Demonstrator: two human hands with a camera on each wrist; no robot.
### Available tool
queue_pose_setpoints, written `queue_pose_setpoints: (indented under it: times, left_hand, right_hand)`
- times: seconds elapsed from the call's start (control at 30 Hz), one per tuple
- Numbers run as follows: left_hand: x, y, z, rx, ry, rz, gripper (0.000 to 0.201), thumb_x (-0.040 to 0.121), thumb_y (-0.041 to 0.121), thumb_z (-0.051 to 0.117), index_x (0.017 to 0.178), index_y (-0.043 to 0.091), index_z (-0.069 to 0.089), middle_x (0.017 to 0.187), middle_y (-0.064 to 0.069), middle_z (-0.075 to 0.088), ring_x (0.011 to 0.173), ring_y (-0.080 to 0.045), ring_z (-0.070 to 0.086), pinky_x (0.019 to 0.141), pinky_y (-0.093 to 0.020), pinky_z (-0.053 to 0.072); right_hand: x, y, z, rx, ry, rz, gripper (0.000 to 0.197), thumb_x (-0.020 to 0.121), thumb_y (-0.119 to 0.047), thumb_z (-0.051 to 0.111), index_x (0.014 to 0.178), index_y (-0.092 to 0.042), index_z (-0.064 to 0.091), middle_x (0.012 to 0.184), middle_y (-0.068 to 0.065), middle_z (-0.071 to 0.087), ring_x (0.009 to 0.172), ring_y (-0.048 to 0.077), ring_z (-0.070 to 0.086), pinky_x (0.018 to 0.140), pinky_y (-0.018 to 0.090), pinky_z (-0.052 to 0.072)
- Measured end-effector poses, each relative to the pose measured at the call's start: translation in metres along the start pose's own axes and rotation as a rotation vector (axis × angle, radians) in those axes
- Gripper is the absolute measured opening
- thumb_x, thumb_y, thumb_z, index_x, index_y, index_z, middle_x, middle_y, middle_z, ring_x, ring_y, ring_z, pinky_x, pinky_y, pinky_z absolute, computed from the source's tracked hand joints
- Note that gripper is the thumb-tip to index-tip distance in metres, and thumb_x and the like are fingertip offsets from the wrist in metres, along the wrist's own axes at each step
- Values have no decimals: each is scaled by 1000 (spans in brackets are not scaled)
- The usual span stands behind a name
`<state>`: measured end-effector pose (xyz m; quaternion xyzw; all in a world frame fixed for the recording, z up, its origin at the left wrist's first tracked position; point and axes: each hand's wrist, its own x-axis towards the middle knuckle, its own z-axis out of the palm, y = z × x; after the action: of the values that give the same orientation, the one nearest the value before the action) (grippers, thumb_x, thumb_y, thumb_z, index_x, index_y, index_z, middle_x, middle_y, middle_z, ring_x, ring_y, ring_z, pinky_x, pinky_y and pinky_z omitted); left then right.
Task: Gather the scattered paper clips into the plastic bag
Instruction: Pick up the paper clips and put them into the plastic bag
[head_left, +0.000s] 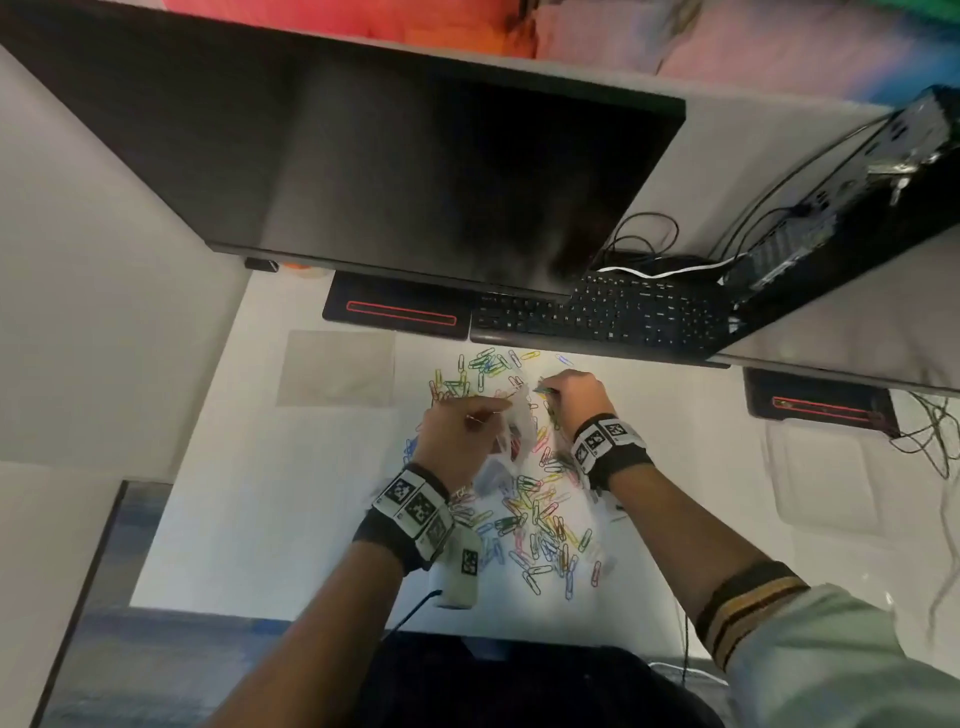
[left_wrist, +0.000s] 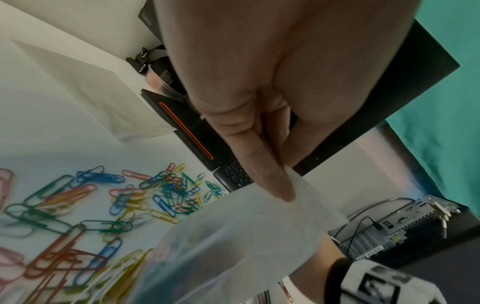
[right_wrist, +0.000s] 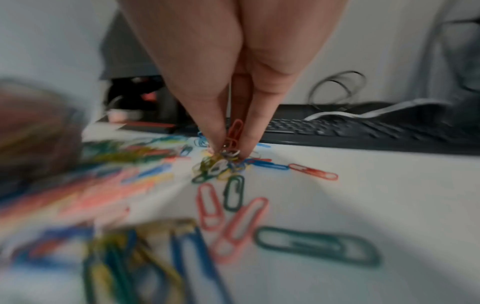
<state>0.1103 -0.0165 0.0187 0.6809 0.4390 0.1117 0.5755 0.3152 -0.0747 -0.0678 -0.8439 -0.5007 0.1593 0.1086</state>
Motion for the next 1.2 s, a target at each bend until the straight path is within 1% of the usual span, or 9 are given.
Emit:
queue_pose_setpoints:
  times: [0.1, 0.23, 0.43, 0.57, 0.67, 0.8, 0.9, 1.1, 1.2]
  left_hand:
    - [-1, -3, -5, 29, -7, 14, 22, 93, 9, 59, 105, 18, 74, 96, 0, 77, 79, -9, 74, 78, -36, 63]
    - [-5, 3, -8, 82, 13, 48, 23, 95, 8, 57, 110, 15, 72, 93, -3, 77, 75, -9, 74, 75, -32, 63]
    - [-17, 6, 10, 78, 63, 29, 24, 94, 10, 57, 114, 13, 70, 87, -3, 77, 74, -9, 74, 77, -34, 63]
    - [-23, 11, 23, 62, 118, 12, 20, 94, 13, 59, 107, 14, 74, 85, -3, 77, 74, -15, 75, 77, -38, 63]
    - [-27, 17, 31, 52, 156, 3, 17, 93, 10, 60, 101, 11, 76, 91, -7, 77, 73, -19, 74, 73, -32, 62]
    - [-33, 24, 39, 125, 147, 52, 19, 92, 4, 61, 100, 12, 76, 90, -3, 74, 67, -10, 69, 61, -14, 57]
    - [-36, 25, 41, 114, 135, 47, 19, 92, 6, 61, 100, 14, 76, 92, -7, 76, 74, -19, 74, 70, -29, 62]
    - [-39, 18, 38, 125, 151, 42, 22, 91, 2, 61, 102, 13, 76, 92, -6, 76, 73, -18, 74, 71, -30, 61]
    - [-41, 16, 41, 106, 144, 46, 21, 91, 3, 61, 101, 14, 76, 92, -8, 77, 76, -22, 74, 75, -37, 62]
  right_hand:
    - [-7, 6, -19, 415, 128, 337, 16, 83, -18, 74, 98, -15, 77, 95, -2, 74, 79, 15, 68, 72, 15, 50]
    - [-32, 12, -45, 1186, 32, 651, 19, 79, -9, 76, 97, -14, 72, 101, 10, 74, 92, 20, 71, 90, 31, 55]
    - [-68, -13, -83, 1881, -262, 524, 36, 84, -1, 63, 119, 2, 60, 109, 14, 69, 107, 22, 65, 88, 27, 56]
    - [-80, -38, -74, 1584, -406, 397, 27, 84, 1, 66, 112, 4, 66, 103, 17, 72, 91, 21, 70, 80, 27, 59]
    - [-84, -44, -55, 1064, -234, 239, 15, 79, -6, 75, 94, -4, 75, 91, 17, 74, 76, 19, 67, 80, 38, 60]
    - [-88, -52, -57, 598, -32, 59, 10, 79, -8, 71, 86, -8, 78, 74, 1, 70, 61, 8, 57, 54, 3, 38]
    - [-91, -56, -62, 474, 20, -28, 8, 81, -12, 70, 78, -8, 77, 65, 1, 66, 53, 9, 52, 52, 15, 40]
    - [-95, -56, -67, 441, -47, -96, 19, 81, -3, 68, 96, -10, 76, 88, 8, 75, 79, 20, 67, 79, 25, 54]
    - [-97, -54, -67, 434, -55, -91, 14, 81, -6, 70, 93, -9, 77, 85, 9, 74, 67, 13, 62, 63, 12, 48]
